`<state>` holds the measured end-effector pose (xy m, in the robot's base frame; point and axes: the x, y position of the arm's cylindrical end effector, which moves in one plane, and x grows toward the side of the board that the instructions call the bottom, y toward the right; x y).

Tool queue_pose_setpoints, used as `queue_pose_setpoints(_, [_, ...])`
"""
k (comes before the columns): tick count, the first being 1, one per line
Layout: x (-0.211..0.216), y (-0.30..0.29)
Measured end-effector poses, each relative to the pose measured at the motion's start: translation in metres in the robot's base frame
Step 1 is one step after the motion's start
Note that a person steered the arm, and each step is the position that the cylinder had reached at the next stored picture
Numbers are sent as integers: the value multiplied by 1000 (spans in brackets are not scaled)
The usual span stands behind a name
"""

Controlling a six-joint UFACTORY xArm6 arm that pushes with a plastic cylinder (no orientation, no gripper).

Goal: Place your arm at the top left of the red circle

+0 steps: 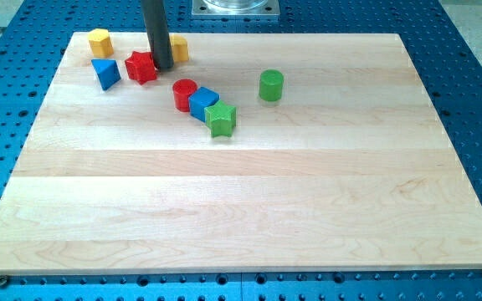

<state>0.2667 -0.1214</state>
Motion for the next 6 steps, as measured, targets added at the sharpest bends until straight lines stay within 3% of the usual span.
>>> queue_pose_setpoints(2, [-10,37])
queue_pose_setpoints(3, [43,36])
queue_pose_setpoints(4, [66,13])
queue_pose_setpoints(5, [91,-62])
queue_pose_setpoints(6, [73,-92])
